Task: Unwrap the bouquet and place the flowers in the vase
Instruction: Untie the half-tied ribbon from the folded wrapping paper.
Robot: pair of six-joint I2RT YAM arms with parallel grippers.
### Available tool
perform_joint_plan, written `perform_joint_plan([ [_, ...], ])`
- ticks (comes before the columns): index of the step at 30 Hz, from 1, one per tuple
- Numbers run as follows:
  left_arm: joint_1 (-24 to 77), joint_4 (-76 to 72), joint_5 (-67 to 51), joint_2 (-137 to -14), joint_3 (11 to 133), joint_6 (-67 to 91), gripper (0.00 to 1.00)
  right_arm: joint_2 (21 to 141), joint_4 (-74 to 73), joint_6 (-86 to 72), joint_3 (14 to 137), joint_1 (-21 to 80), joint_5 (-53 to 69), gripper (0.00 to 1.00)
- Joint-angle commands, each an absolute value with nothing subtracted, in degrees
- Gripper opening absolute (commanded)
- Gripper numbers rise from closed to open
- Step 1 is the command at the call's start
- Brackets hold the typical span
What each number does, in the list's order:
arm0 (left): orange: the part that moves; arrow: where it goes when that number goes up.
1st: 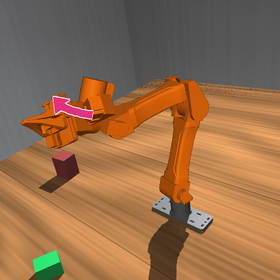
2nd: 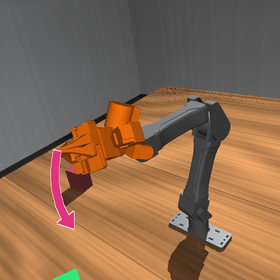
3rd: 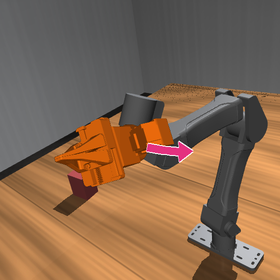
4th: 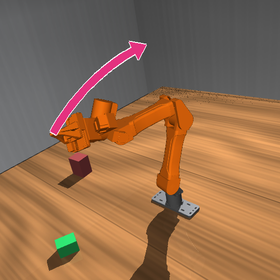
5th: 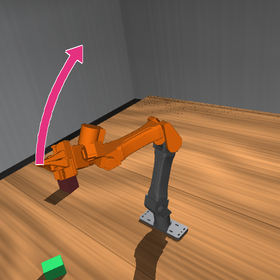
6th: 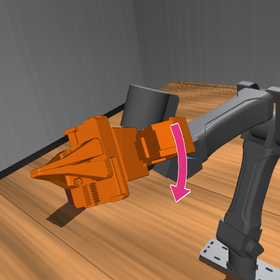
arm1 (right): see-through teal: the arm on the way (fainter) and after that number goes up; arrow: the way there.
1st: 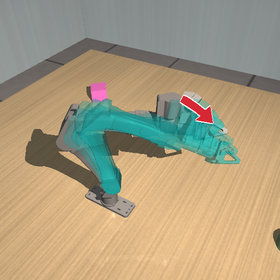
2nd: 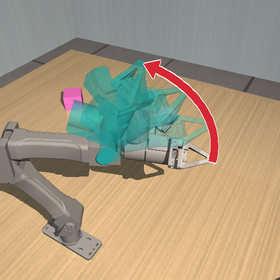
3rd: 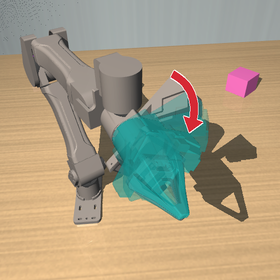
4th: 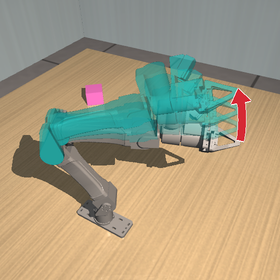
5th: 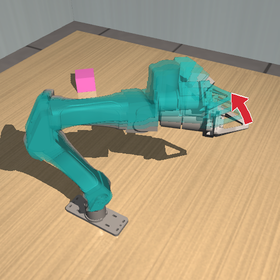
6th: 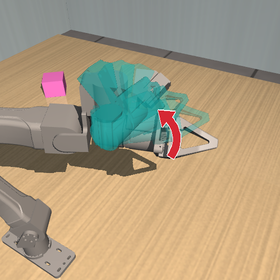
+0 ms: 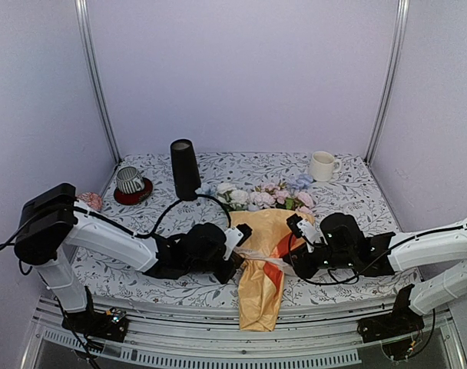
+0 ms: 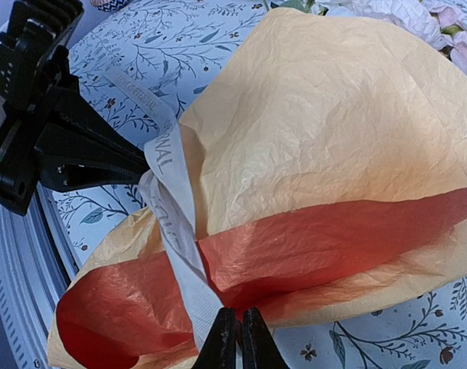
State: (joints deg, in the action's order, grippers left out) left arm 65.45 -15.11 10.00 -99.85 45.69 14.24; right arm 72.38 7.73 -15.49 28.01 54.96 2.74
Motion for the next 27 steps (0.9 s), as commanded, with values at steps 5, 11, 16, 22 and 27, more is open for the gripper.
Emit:
perform_joint_plan([
  [5,65.28,-17.6,6.1,-96.48,43.68,12.53,0.19,73.81,6.46,-11.14,30.95,54.71,8.81,0.18],
  [11,66.39,-16.37,5.68,-96.33,45.97,9.06,0.3,77.46,5.25,-7.8,35.29,54.84,11.69,0.24],
  [16,66.62,-15.54,4.99,-97.99,47.93,8.04,0.32,79.63,4.03,-6.88,37.3,54.89,12.64,0.26],
  [22,67.2,-15.41,4.05,-98.78,48.82,6.87,0.35,78.33,2.71,-6.85,37.09,54.99,12.3,0.25],
  [27,67.49,-15.64,3.83,-98.89,49.25,5.83,0.34,75.38,0.96,-6.99,36.54,55.07,10.89,0.26],
])
